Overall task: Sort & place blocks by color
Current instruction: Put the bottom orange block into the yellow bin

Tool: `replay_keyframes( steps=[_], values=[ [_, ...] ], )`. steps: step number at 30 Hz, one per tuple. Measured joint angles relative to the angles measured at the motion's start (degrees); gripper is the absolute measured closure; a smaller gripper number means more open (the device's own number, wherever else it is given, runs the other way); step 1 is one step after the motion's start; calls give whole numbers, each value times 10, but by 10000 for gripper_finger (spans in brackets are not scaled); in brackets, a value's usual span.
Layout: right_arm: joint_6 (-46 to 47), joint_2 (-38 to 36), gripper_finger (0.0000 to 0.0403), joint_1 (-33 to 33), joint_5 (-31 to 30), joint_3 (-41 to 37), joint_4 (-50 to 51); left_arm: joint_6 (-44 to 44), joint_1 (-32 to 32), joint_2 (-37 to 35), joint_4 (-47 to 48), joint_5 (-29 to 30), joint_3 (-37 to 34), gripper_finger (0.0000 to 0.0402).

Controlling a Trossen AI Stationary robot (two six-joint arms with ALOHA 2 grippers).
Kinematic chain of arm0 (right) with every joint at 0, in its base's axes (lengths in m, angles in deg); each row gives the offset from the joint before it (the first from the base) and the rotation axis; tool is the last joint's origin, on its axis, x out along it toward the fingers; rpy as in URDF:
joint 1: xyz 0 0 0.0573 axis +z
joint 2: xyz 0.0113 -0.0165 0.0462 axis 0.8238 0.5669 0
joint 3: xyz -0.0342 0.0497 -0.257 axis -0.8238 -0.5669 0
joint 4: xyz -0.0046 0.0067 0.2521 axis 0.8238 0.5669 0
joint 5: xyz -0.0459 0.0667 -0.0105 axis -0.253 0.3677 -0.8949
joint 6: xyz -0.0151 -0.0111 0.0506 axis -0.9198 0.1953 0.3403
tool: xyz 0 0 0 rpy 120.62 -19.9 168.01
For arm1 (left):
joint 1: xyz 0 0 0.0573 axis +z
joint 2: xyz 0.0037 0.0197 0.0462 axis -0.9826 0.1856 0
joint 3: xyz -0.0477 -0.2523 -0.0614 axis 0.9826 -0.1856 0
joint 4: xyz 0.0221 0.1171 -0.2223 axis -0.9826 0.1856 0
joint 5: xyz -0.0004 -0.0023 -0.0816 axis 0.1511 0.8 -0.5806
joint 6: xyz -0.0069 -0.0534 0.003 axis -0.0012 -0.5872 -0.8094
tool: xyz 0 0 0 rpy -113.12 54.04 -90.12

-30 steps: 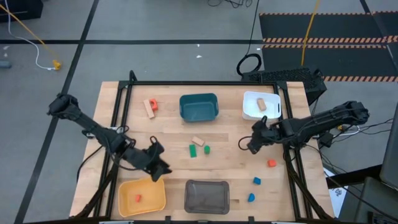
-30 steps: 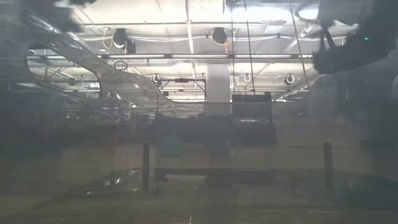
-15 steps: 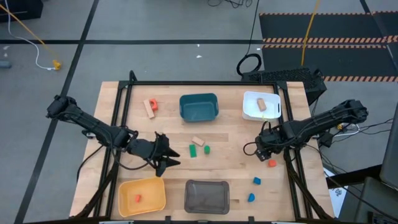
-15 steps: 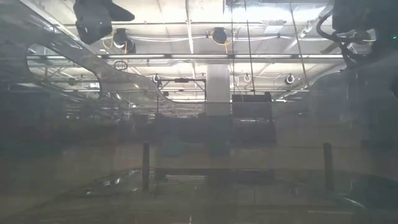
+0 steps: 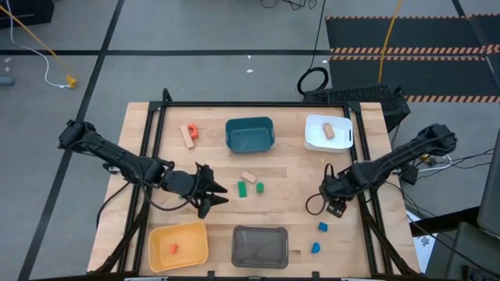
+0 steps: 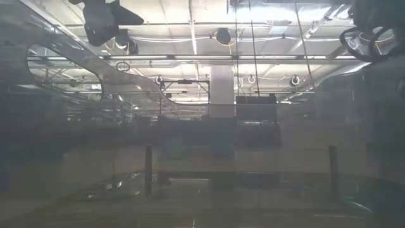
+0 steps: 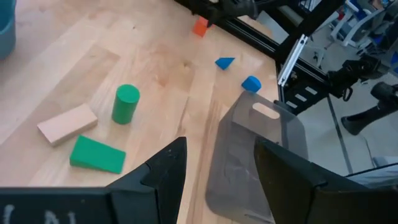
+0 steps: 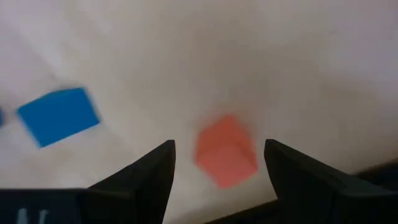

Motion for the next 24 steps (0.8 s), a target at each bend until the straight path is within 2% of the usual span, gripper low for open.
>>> replay_keyframes(
  steps=[9,18,24],
  values=[
    [-14,5,165,43,-3,0,-3,0,12,0,0,9,0,213],
    [-91,31,165,90,-37,0,-3,-1,12,0,0,13,0,213],
    [-104,61,166,99,-64,0,-6,-2,12,0,0,25,0,213]
  ],
)
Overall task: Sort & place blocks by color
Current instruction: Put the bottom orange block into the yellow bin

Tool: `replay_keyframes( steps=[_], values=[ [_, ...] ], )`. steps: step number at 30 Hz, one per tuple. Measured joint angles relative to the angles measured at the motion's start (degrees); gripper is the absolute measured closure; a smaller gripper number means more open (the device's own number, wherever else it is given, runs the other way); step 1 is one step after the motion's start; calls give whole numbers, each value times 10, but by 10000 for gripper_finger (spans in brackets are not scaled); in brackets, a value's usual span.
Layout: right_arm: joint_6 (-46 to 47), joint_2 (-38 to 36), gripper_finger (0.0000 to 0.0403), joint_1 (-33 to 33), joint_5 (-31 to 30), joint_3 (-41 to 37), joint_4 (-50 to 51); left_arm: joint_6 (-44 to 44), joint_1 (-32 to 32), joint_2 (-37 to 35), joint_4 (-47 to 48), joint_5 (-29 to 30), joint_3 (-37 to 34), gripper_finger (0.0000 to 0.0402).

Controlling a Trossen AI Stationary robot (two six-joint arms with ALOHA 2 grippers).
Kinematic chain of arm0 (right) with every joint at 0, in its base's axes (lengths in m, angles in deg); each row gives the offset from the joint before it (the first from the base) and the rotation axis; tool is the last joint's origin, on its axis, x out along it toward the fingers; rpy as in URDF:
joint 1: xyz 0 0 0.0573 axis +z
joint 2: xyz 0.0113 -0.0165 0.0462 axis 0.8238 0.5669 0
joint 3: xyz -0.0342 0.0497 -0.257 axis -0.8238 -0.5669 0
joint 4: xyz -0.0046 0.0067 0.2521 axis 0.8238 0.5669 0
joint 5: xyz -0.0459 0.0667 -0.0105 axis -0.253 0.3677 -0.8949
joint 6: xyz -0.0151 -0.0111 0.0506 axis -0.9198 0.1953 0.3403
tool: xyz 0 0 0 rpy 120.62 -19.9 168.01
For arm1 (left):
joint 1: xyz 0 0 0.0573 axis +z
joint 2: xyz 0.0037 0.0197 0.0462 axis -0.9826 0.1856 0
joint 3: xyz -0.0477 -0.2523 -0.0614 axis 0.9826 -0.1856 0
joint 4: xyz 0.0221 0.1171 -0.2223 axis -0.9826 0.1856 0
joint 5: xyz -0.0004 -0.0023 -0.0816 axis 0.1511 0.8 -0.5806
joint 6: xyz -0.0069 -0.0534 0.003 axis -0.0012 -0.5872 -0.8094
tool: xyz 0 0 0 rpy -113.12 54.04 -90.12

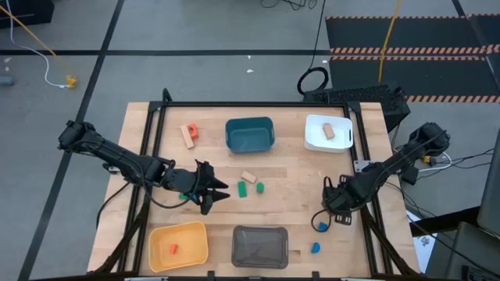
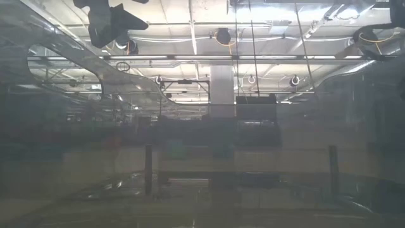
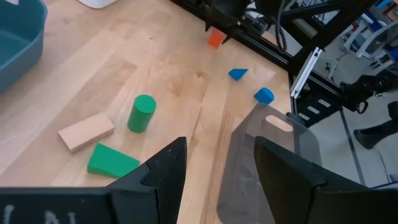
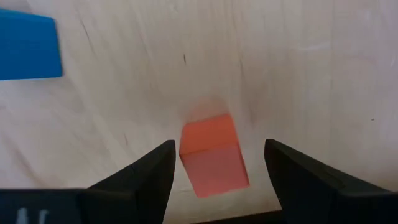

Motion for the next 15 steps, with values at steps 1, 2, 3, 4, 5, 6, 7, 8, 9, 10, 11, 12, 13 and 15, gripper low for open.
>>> replay_keyframes(
  steps=[1,2,3,4,5,6,7,8,9,10,11,12,13,15],
  values=[
    [2,4,167,0,0,0,-1,0,0,0,0,2,0,213],
    [2,6,171,0,2,0,-2,0,0,0,0,3,0,213],
    [0,8,178,0,2,0,-2,0,0,0,0,3,0,213],
    [-2,9,186,0,2,0,-2,0,0,0,0,3,0,213],
    [-4,9,197,0,2,0,-2,0,0,0,0,3,0,213],
    [-6,9,209,0,2,0,-2,0,0,0,0,3,0,213],
    [-10,9,223,0,3,0,-3,0,0,0,0,3,0,213],
    [-16,9,239,0,3,0,-3,0,0,0,0,3,0,213],
    [-18,9,255,0,3,0,-3,0,0,0,0,3,0,213],
    [-19,8,271,0,4,0,-3,0,0,0,0,3,0,213],
    [-20,8,285,0,3,0,-3,0,0,0,0,3,0,213],
    [-20,8,289,0,4,0,-3,0,0,0,0,6,0,213],
    [-20,8,289,0,4,0,-3,0,0,0,0,11,0,213],
    [-14,8,289,0,4,0,-3,-5,0,0,0,21,0,213]
  ],
)
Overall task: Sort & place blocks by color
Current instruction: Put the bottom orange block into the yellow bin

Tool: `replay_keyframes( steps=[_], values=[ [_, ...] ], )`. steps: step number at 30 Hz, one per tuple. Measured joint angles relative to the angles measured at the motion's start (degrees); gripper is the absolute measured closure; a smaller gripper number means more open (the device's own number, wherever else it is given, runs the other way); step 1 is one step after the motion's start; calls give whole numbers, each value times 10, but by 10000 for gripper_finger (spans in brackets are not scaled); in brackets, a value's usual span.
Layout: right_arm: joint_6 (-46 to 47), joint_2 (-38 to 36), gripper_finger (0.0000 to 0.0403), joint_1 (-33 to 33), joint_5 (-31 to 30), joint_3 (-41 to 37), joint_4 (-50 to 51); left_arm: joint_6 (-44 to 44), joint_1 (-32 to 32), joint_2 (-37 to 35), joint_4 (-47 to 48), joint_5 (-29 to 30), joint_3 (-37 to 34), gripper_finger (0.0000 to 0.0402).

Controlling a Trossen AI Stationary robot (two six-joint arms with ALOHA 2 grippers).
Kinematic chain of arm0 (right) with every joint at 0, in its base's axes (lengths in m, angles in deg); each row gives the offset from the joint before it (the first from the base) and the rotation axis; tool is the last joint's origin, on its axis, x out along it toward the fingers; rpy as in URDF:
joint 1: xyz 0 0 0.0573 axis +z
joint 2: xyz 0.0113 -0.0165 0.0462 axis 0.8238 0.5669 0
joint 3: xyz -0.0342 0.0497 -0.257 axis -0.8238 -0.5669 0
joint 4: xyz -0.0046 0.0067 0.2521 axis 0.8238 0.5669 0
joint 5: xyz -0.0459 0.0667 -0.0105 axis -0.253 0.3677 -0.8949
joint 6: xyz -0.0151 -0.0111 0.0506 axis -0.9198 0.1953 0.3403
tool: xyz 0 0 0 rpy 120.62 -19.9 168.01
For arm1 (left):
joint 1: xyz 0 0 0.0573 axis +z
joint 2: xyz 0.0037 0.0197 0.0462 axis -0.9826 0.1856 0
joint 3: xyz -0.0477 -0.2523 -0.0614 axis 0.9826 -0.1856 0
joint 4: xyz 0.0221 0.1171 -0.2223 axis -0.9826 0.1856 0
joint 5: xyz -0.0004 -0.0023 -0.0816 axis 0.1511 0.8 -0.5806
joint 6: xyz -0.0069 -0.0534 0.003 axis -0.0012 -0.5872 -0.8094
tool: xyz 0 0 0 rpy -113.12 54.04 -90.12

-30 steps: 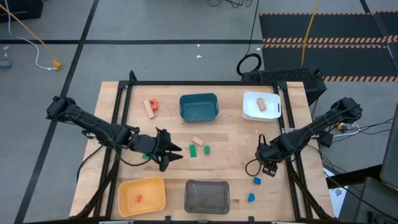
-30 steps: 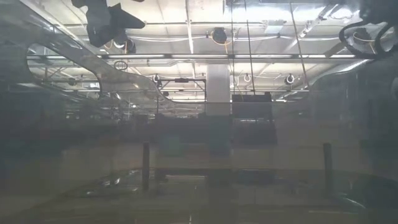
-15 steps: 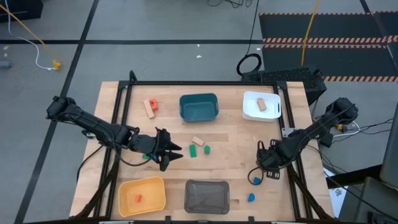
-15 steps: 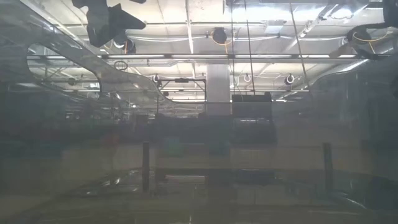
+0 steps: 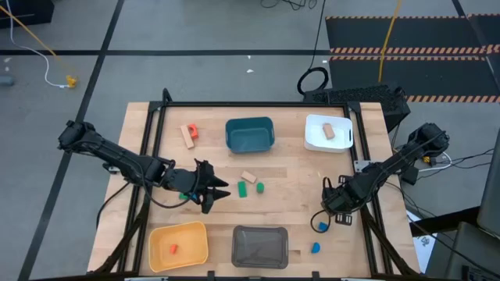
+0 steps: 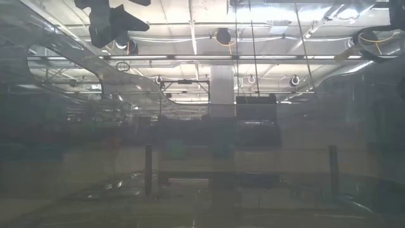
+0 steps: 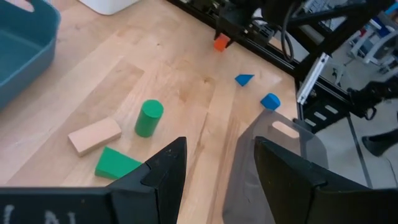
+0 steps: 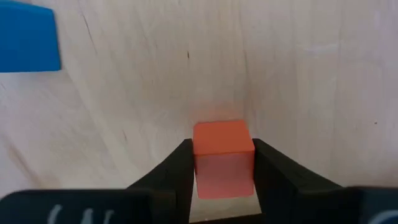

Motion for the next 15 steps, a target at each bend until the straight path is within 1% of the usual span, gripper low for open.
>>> replay_keyframes(
  steps=[4,8,12,15],
  values=[
    [29,-1,289,0,2,0,-13,-20,5,0,0,-2,0,213],
    [42,-11,289,-2,-4,0,-67,-31,7,0,0,-3,0,213],
    [28,-24,289,-2,-58,0,-143,-32,7,0,0,-3,0,213],
    [4,-36,289,-3,-116,0,-184,-36,7,0,0,-3,0,213]
  ],
)
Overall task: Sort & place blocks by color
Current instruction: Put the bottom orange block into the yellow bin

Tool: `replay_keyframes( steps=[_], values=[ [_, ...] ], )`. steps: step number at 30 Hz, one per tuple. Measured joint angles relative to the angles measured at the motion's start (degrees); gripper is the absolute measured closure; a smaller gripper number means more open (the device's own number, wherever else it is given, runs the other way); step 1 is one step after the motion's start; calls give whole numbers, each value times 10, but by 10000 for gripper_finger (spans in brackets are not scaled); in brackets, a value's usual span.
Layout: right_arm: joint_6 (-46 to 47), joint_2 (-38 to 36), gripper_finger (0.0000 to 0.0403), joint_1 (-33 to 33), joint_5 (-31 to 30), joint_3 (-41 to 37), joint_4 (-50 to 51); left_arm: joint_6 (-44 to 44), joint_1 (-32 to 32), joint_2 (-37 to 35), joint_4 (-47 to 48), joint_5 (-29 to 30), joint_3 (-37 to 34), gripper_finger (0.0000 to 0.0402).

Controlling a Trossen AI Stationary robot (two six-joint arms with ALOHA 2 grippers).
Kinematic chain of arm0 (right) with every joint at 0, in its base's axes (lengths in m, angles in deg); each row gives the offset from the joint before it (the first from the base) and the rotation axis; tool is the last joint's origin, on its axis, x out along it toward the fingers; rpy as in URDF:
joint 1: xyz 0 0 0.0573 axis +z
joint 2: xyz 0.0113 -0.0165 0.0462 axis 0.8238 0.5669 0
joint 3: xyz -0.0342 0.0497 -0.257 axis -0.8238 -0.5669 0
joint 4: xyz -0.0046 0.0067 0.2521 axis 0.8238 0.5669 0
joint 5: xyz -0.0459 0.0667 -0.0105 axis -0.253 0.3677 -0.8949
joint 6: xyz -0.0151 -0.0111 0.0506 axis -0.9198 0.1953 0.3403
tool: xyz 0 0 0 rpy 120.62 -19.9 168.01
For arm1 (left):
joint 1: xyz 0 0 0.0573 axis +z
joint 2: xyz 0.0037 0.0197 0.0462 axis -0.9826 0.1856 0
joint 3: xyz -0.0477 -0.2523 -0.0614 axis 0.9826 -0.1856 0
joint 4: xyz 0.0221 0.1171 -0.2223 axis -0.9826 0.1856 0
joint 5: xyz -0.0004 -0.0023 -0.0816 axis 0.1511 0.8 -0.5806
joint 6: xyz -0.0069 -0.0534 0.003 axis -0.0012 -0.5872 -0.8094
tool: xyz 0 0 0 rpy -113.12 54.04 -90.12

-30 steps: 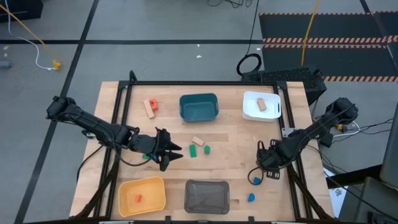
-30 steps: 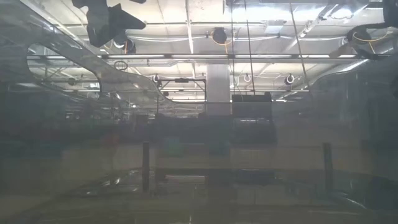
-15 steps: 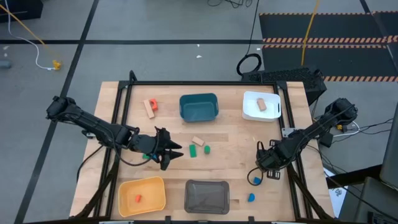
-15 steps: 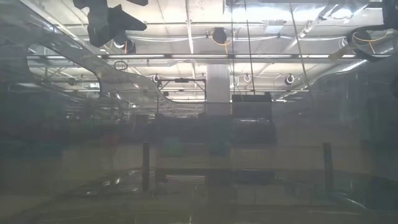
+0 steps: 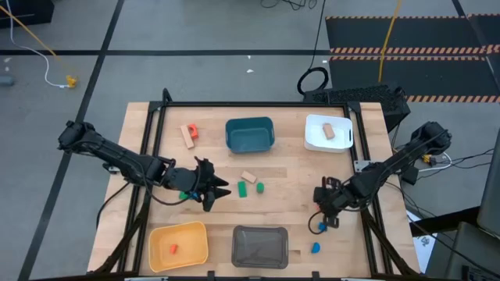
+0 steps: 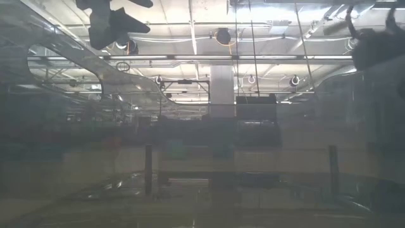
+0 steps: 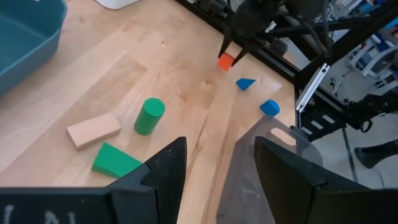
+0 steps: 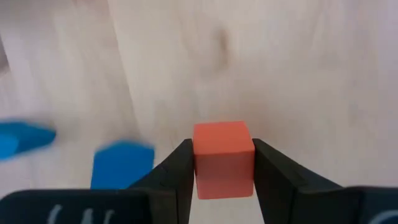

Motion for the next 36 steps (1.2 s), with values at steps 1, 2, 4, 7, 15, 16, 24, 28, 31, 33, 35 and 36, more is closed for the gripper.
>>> replay_keyframes(
  steps=[1,2,4,7,15,16,24,28,31,33,35,36],
  values=[
    [-7,-3,289,0,-20,0,-9,-4,0,0,0,0,0,213],
    [-15,-6,289,0,-44,0,-17,-6,0,2,-1,0,0,213],
    [-31,-12,289,0,-92,0,-30,-11,0,13,-8,0,0,213],
    [-90,-14,289,0,-178,0,-80,-26,-1,38,-38,-1,0,213],
    [-395,-14,289,0,-335,0,-416,-14,-1,109,-182,-2,0,213],
    [-435,-14,289,-1,-337,0,-462,-7,-1,114,-201,-2,0,213],
    [-646,7,289,-6,-334,0,-688,12,-5,144,-326,-1,0,213],
    [-686,51,289,-18,-312,0,-762,27,-10,162,-380,-2,0,213],
    [-719,92,289,-27,-303,0,-825,39,-10,177,-424,-1,0,213],
    [-744,115,289,-31,-302,0,-865,44,-9,186,-444,0,0,213],
    [-764,135,289,-33,-301,0,-898,47,-7,193,-453,0,0,213],
    [-772,145,289,-34,-297,0,-916,45,-6,197,-453,0,0,213]
  ],
)
